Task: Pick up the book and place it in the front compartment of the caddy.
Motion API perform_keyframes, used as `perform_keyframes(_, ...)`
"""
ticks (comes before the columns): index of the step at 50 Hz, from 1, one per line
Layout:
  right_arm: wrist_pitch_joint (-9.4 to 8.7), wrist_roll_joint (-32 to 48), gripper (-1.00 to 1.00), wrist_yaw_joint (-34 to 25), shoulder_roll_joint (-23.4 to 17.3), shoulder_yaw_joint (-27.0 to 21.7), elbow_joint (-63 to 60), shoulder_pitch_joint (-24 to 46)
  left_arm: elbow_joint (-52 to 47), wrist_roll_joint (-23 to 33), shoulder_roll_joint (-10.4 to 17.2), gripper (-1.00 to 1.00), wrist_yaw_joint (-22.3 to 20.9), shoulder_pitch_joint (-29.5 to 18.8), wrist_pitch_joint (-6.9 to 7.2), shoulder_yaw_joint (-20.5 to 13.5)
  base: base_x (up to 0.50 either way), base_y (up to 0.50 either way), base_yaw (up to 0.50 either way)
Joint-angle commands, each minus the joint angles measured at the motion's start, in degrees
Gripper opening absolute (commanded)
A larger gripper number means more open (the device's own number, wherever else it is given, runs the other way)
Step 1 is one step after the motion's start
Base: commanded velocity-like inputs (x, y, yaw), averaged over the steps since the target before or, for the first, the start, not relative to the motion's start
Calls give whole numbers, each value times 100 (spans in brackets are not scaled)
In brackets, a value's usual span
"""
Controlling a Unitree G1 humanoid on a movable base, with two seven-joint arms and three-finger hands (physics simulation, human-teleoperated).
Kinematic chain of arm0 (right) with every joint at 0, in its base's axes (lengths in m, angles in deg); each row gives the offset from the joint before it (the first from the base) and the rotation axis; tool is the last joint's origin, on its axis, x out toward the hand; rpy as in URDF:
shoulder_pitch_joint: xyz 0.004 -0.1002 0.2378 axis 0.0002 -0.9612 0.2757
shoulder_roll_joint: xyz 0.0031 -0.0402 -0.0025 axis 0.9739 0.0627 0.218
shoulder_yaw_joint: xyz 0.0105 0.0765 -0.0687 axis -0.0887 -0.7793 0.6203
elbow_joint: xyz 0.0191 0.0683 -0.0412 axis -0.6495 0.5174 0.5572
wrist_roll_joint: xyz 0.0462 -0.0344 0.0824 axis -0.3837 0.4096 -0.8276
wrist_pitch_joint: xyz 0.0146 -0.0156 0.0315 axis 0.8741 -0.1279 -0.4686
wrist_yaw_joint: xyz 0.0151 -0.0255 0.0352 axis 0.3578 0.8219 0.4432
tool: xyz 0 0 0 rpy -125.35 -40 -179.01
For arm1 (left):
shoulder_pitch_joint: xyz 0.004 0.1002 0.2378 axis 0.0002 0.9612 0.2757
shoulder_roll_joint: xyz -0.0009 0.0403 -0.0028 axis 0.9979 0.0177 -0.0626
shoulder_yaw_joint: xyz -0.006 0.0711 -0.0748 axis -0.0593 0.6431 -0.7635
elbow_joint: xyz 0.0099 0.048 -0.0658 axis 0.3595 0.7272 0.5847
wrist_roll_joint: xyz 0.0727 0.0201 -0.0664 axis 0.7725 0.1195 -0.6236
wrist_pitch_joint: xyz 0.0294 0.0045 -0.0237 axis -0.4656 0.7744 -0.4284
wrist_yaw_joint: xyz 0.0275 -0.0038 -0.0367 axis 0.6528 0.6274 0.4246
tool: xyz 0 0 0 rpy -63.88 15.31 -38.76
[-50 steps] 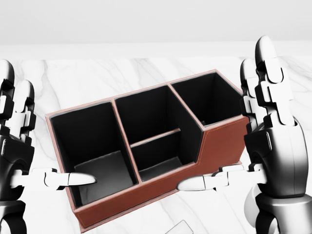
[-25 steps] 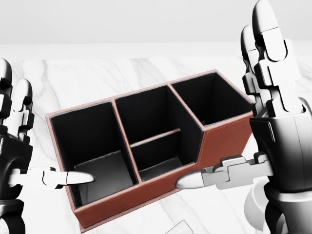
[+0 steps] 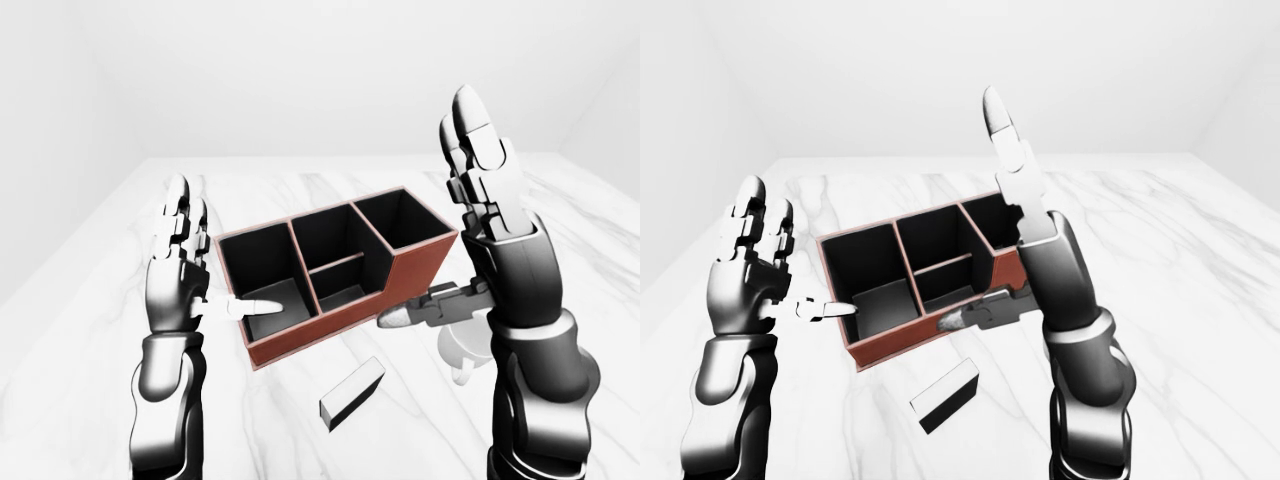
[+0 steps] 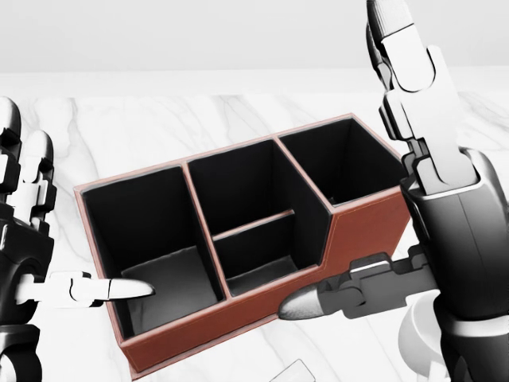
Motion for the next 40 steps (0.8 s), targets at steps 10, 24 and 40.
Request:
perform_keyframes(10,0,884,100,-608,-2,236,-318,-14,-41,-6,3,100,-2,7,0,-9,0,0,0)
perform_keyframes(24,0,1543,100,-1025,116,541,-492,-211,-55,2,0,100,-8,18,0,-3,0,0,0)
perform_keyframes(40,0,2021,100,-1379,262,860,-639,-922,72,8,3,100,-4,-3,0,-5,0,0,0)
